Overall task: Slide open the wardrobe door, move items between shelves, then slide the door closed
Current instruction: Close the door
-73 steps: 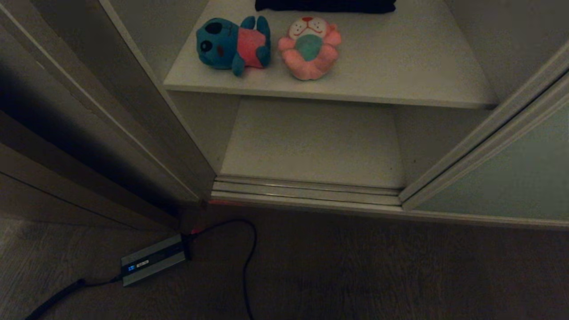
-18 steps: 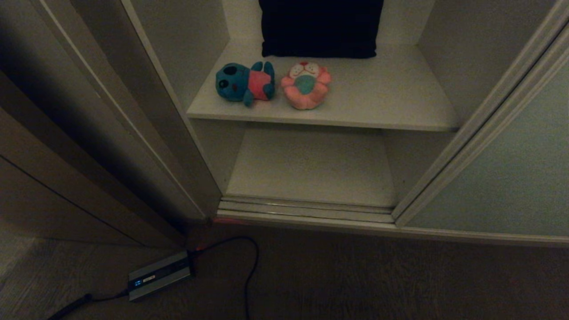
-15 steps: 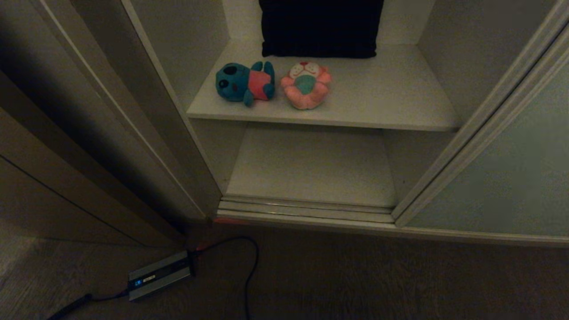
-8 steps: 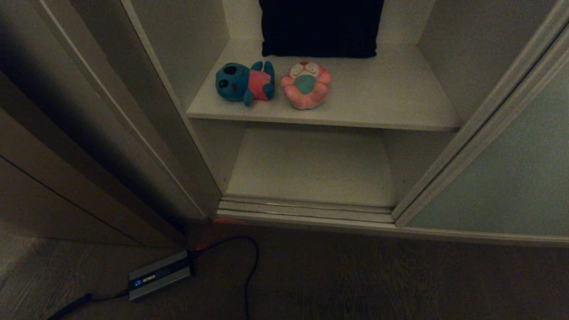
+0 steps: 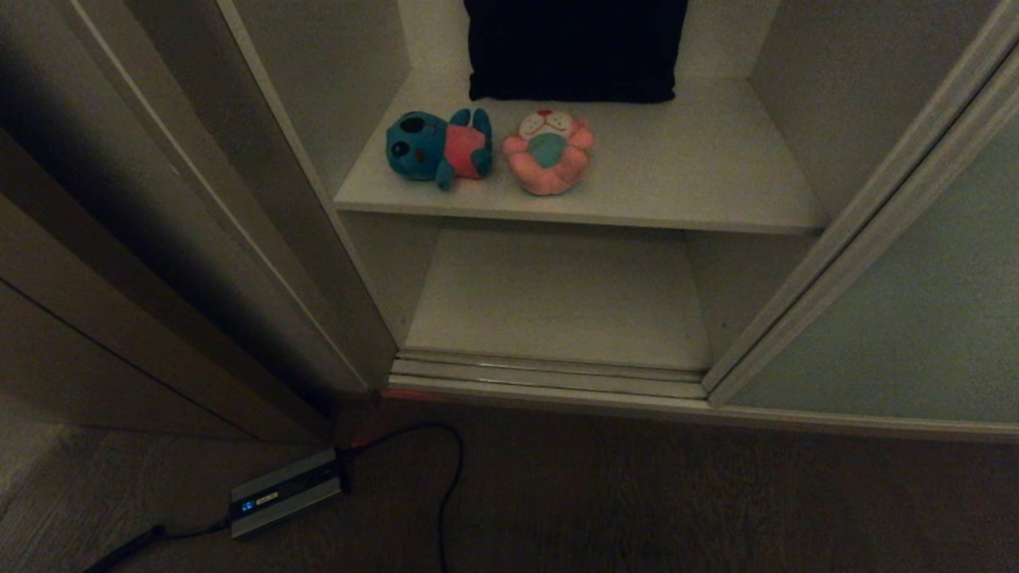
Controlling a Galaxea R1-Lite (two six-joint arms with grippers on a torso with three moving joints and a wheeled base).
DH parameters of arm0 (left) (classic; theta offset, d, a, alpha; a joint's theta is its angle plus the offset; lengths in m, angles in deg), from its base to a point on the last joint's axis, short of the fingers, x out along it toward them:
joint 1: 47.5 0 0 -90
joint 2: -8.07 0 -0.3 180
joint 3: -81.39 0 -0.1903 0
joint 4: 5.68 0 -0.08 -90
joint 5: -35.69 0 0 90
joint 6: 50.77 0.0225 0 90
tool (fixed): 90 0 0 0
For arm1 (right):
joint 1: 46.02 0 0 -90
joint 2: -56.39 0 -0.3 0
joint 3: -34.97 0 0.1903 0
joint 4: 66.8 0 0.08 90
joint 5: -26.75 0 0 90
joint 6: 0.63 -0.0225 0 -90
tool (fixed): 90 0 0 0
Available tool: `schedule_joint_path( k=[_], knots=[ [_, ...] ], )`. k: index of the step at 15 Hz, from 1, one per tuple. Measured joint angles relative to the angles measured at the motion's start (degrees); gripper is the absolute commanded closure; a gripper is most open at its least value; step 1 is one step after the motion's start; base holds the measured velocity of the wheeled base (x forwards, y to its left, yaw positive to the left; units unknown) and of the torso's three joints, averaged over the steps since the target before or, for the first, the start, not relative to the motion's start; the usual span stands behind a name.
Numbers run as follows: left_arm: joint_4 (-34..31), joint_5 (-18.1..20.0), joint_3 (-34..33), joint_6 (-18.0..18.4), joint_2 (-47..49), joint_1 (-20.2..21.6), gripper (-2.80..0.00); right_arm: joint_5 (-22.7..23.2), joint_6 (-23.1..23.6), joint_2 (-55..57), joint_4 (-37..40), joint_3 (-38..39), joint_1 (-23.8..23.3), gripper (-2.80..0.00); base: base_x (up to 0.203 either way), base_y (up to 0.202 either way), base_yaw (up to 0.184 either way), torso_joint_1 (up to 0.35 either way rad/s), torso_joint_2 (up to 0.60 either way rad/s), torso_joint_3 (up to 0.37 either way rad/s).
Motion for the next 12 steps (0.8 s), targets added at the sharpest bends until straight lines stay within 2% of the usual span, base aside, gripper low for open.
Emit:
schedule_joint_path(
  k=[4,12],
  knots=[
    [0.0,0.0,0.0,0.0,0.0,0.0,0.00,0.6,-0.1,5.1,0.0,-2.6,3.6,0.00,0.000,0.000,0.000,0.000,0.00,0.000],
    [0.0,0.0,0.0,0.0,0.0,0.0,0.00,1.0,-0.3,13.1,-2.8,-7.0,3.1,0.00,0.000,0.000,0.000,0.000,0.00,0.000]
  ],
)
